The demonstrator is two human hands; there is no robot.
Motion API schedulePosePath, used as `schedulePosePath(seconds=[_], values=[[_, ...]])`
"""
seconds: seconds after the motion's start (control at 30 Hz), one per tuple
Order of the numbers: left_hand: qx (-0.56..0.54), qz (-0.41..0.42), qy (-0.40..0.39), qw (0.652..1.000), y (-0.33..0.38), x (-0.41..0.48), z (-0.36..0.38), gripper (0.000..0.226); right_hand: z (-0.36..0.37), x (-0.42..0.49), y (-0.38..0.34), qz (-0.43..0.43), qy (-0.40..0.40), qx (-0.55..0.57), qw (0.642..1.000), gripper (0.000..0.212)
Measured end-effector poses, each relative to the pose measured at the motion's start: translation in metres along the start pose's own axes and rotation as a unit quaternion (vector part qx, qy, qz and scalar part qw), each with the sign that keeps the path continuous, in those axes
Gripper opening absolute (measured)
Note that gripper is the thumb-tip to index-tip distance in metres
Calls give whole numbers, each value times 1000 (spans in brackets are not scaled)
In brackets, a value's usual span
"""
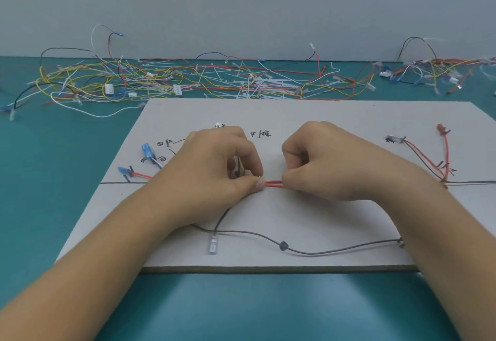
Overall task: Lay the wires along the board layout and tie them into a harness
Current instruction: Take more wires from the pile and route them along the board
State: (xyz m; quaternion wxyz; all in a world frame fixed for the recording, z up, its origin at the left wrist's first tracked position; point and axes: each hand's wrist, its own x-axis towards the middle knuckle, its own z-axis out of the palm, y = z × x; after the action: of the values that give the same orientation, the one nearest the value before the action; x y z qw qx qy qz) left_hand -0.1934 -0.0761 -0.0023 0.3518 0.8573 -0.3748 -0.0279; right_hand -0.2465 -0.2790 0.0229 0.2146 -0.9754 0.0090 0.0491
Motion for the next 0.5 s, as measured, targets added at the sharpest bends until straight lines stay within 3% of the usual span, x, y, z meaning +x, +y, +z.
schedulePosePath(seconds=[0.17, 0.27, 0.4, 0.5], values=[[-5, -115, 49, 992, -3, 4, -26, 22, 2, -1, -1, 5, 0, 16, 1000, 17], [58, -186, 67, 979, -22, 32, -56, 31, -1, -1, 1, 6, -13, 25, 1000, 14], [133, -261, 137, 946, -76, 110, -78, 27, -7, 1, 4, 17, -44, 60, 997, 6], [201, -327, 87, 919, -107, 149, -69, 44, -6, 0, 6, 11, -45, 76, 996, 6]])
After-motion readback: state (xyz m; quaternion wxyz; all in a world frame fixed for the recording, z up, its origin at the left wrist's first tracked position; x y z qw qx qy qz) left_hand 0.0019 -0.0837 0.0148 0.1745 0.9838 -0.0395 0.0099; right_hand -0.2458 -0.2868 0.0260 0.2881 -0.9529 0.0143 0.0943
